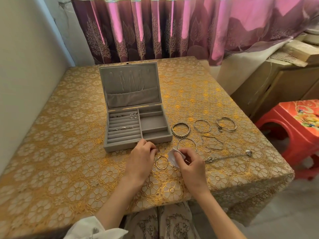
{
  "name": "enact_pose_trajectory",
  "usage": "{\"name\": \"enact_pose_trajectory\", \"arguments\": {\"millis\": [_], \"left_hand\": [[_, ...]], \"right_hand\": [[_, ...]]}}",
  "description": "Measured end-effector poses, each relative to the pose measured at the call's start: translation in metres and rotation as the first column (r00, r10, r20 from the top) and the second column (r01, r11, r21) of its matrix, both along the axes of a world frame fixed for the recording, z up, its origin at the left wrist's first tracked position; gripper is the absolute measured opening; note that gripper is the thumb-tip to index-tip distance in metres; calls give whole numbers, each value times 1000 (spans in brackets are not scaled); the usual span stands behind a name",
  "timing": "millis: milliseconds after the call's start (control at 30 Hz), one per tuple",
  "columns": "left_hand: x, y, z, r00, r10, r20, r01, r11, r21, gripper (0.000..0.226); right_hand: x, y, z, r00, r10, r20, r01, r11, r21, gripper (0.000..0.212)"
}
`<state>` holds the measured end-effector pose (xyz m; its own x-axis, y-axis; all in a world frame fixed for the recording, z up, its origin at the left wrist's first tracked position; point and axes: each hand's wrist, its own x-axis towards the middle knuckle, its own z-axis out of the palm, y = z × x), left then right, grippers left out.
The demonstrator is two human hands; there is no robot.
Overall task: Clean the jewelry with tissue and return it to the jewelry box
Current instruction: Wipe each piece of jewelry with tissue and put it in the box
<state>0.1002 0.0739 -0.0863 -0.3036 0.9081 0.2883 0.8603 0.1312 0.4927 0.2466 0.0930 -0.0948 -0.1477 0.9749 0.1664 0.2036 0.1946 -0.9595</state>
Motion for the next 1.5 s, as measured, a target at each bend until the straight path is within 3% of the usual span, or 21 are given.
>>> {"name": "enact_pose_trajectory", "arguments": {"millis": [100, 167, 267, 367, 633, 867, 967, 1200, 1400, 1500], "left_hand": [[-1, 0, 2, 999, -3, 44, 4, 1000, -16, 13], [-3, -4, 6, 984, -15, 179, 18, 1000, -17, 8], [-4, -21, 17, 849, -39, 527, 95, 992, -79, 5], [-5, -41, 21, 739, -67, 670, 205, 970, -129, 5], [-22, -58, 25, 716, -146, 683, 272, 959, -80, 7], [-29, -66, 18, 731, -83, 677, 195, 976, -92, 11], [-27, -66, 16, 751, -89, 654, 203, 974, -101, 10], [-30, -68, 14, 714, -80, 696, 228, 966, -123, 11], [-32, -67, 15, 651, -97, 753, 267, 958, -108, 13], [-33, -71, 16, 563, -48, 825, 205, 975, -83, 18]], "right_hand": [[1, 0, -1, 1000, 3, 8, -4, 1000, 15, 12], [1, -1, -1, 1000, 11, 6, -11, 1000, 23, 11], [0, -2, 1, 1000, 10, 8, -10, 999, 38, 17], [-2, -4, 3, 1000, 28, 9, -29, 999, 42, 21], [-24, -12, 14, 947, 293, 129, -306, 947, 97, 12], [-27, -24, 19, 889, 425, -168, -449, 882, -143, 16], [-27, -24, 16, 877, 446, -178, -475, 859, -192, 12], [-34, -21, 4, 879, 466, 99, -458, 884, -88, 5], [-33, -20, 0, 864, 481, 151, -476, 876, -72, 6], [-33, -21, 0, 874, 474, 107, -467, 880, -85, 8]]}}
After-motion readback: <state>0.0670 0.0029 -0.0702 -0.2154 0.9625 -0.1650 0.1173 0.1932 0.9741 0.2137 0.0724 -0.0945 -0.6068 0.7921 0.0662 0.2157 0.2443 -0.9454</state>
